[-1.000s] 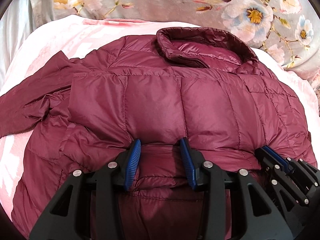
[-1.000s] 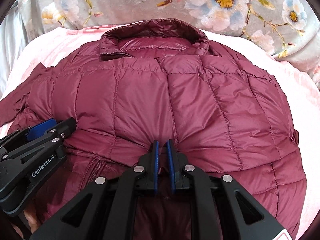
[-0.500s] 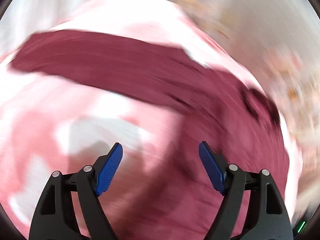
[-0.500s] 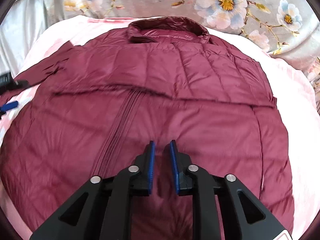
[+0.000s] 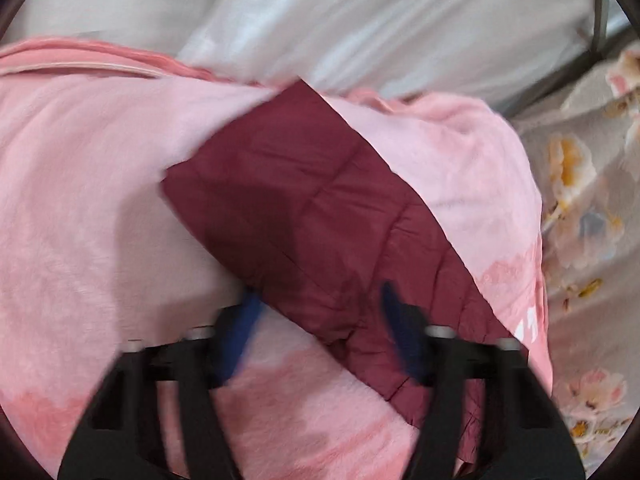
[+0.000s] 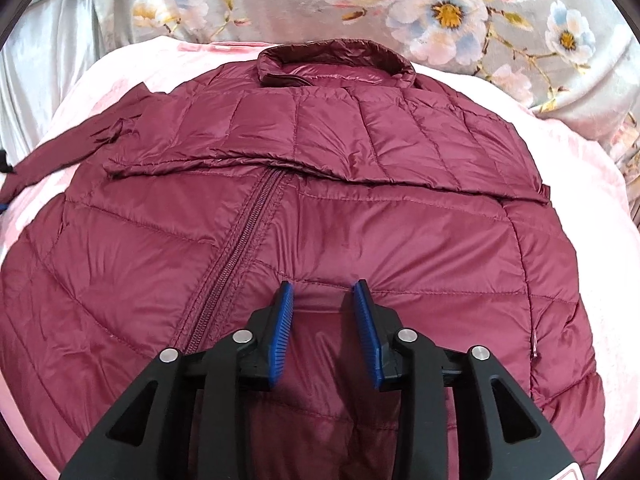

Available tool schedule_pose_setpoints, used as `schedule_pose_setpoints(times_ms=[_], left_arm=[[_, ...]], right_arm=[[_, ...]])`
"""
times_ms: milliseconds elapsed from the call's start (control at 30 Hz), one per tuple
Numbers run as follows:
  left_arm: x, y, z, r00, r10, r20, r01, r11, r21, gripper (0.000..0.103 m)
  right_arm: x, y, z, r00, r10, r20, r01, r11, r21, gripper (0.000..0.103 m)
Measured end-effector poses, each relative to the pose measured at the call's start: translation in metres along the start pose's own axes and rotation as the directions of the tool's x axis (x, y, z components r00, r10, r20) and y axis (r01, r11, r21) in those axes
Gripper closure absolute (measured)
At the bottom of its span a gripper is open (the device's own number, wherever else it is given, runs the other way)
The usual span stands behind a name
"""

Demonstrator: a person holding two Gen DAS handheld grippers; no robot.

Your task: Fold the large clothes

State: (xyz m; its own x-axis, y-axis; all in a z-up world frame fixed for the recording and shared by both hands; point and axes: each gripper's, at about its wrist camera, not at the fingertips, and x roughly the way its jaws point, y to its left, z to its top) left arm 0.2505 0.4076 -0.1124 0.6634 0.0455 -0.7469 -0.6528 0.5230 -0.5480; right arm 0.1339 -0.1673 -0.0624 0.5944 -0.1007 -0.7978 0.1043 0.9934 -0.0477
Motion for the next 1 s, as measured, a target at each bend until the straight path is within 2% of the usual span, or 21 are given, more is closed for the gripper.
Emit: schedule_pose_setpoints(times_ms=[33,100,167,233,267,333,400,467,500,533,600,667,700,733,767,800,900,933,1000], left_arm=[[0.005,-0.007,-0.002,0.999,-0.011,-0.03,0.011,1.0,0.017,0.098],[0.003,-0.025,-0.007,0.999,-0.012,-0.039,0.015,0.998,0.065,0.098],[-0.01,-0.059,-0.021,0.999,-0.039,-0.008,0.04,0.985,0.166,0.099],[-0.033,-0.1,-0.038,0.994,-0.108,-0.001,0.104,0.956,0.274,0.099],[-0.045,-0.124,-0.051,0.989,-0.151,-0.01,0.146,0.932,0.331,0.099],[-0.069,-0.171,-0.081,0.97,-0.238,-0.041,0.232,0.87,0.435,0.099],[-0.089,-0.214,-0.115,0.947,-0.31,-0.08,0.305,0.796,0.523,0.099],[-0.11,-0.262,-0.164,0.902,-0.395,-0.174,0.416,0.688,0.594,0.099],[-0.115,-0.277,-0.182,0.883,-0.416,-0.215,0.454,0.648,0.611,0.099],[-0.123,-0.296,-0.211,0.854,-0.439,-0.28,0.508,0.587,0.631,0.099],[-0.131,-0.325,-0.274,0.811,-0.434,-0.392,0.575,0.469,0.67,0.097],[-0.13,-0.336,-0.33,0.779,-0.403,-0.481,0.621,0.388,0.681,0.087],[-0.127,-0.336,-0.355,0.768,-0.379,-0.516,0.637,0.362,0.681,0.066],[-0.126,-0.331,-0.375,0.762,-0.361,-0.537,0.645,0.355,0.676,0.042],[-0.121,-0.325,-0.392,0.753,-0.348,-0.559,0.657,0.357,0.664,0.034],[-0.115,-0.318,-0.404,0.747,-0.337,-0.573,0.665,0.362,0.654,0.028],[-0.1,-0.298,-0.416,0.736,-0.302,-0.607,0.676,0.385,0.628,0.028],[-0.094,-0.29,-0.407,0.733,-0.305,-0.607,0.677,0.416,0.608,0.028],[-0.083,-0.273,-0.374,0.736,-0.332,-0.589,0.666,0.511,0.544,0.028]], right_arm=[[0.0,-0.001,0.0,1.0,0.003,-0.001,-0.003,1.0,0.008,0.066],[0.001,-0.003,0.0,1.0,0.01,-0.001,-0.01,1.0,0.017,0.065],[0.001,-0.004,-0.001,1.0,0.014,-0.001,-0.014,1.0,0.023,0.065],[0.001,-0.004,-0.001,1.0,0.016,0.0,-0.016,1.0,0.026,0.064],[0.001,-0.004,-0.001,1.0,0.016,0.0,-0.016,1.0,0.027,0.064],[0.001,-0.004,-0.001,1.0,0.016,0.001,-0.016,0.999,0.028,0.063],[-0.001,-0.006,-0.001,1.0,0.014,0.007,-0.014,0.999,0.038,0.058],[-0.005,-0.009,-0.001,1.0,0.016,0.02,-0.017,0.998,0.055,0.054],[-0.008,-0.011,0.0,0.999,0.019,0.028,-0.021,0.998,0.067,0.054],[-0.013,-0.015,0.0,0.999,0.027,0.041,-0.031,0.995,0.09,0.053],[-0.019,-0.023,0.0,0.998,0.042,0.049,-0.048,0.991,0.128,0.052],[-0.024,-0.031,0.0,0.998,0.046,0.052,-0.053,0.986,0.155,0.05],[-0.027,-0.038,0.001,0.998,0.035,0.057,-0.044,0.985,0.168,0.048],[-0.029,-0.043,0.002,0.998,0.022,0.061,-0.033,0.984,0.174,0.046],[-0.032,-0.049,0.002,0.998,0.008,0.063,-0.02,0.983,0.183,0.045],[-0.034,-0.058,0.004,0.998,-0.006,0.063,-0.007,0.98,0.199,0.045],[-0.037,-0.079,0.008,0.998,-0.016,0.063,0.0,0.97,0.243,0.043],[-0.037,-0.083,0.01,0.998,-0.016,0.066,-0.001,0.967,0.253,0.042],[-0.035,-0.094,0.023,0.997,-0.013,0.077,-0.008,0.961,0.276,0.041]])
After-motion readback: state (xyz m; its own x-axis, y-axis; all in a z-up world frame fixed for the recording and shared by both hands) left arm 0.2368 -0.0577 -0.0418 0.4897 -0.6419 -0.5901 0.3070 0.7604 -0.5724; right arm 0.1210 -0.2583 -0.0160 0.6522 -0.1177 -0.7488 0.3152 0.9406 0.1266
